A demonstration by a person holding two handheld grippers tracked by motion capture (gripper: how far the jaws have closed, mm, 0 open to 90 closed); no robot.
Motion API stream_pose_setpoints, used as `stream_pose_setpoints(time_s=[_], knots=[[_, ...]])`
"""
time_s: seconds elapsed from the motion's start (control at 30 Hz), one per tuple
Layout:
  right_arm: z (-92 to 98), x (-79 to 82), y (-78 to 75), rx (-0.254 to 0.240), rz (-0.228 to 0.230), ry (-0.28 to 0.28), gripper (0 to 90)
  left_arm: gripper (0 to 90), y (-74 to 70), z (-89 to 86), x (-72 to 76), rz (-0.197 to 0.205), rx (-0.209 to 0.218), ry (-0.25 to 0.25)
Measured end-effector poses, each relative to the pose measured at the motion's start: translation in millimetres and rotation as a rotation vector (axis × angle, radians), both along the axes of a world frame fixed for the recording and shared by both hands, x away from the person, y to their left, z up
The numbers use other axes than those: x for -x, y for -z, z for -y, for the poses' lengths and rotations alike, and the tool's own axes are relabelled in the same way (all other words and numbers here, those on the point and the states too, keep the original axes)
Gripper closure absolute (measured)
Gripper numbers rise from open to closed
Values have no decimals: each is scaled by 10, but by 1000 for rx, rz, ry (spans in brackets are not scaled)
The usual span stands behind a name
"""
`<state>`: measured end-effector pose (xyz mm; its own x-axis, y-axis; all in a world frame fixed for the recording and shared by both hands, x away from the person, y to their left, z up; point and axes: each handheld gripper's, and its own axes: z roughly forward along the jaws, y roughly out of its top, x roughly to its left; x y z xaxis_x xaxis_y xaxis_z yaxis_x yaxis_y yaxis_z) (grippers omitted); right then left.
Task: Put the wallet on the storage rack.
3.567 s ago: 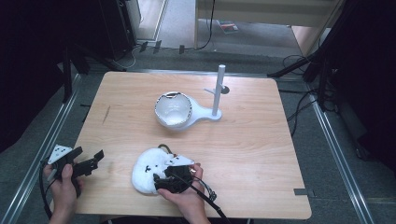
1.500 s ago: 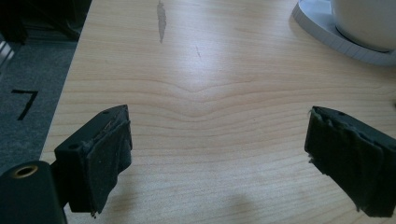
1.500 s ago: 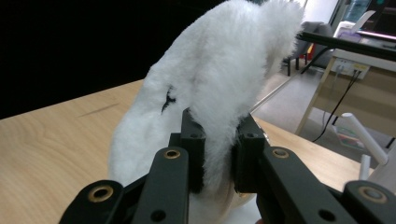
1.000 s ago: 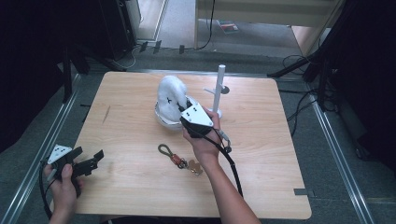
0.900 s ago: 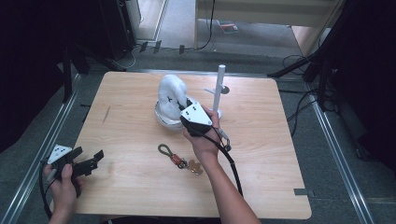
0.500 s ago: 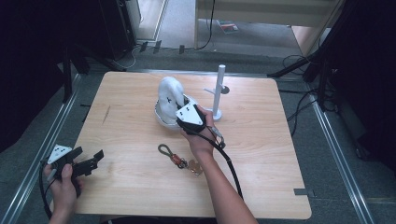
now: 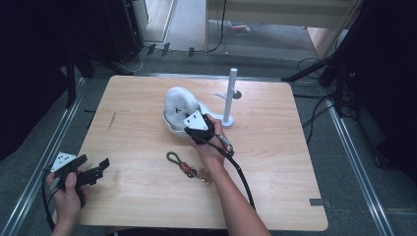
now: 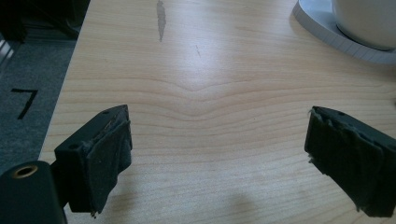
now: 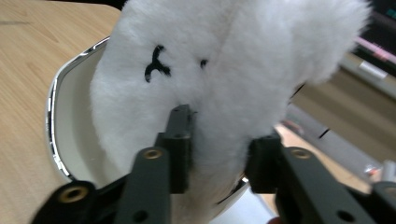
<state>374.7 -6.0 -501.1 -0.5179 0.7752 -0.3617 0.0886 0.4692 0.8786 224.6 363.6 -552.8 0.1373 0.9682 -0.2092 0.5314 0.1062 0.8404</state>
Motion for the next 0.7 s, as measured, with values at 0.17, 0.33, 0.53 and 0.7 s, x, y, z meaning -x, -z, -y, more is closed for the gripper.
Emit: stream_pose_setpoints(time_s=[0.17,0.33,0.53,0.7], knots=[[61,37,-125,-122,-46,-11,360,82,0,-2,-1,0,3,0],[111,12,-299,-204,-59,-4,360,82,0,-1,-2,-1,3,-2],[116,-78,-339,-223,-102,41,654,82,0,-7,2,1,5,-3],[88,-11,-321,-195,-86,22,777,82,1,-4,-3,-1,2,0]])
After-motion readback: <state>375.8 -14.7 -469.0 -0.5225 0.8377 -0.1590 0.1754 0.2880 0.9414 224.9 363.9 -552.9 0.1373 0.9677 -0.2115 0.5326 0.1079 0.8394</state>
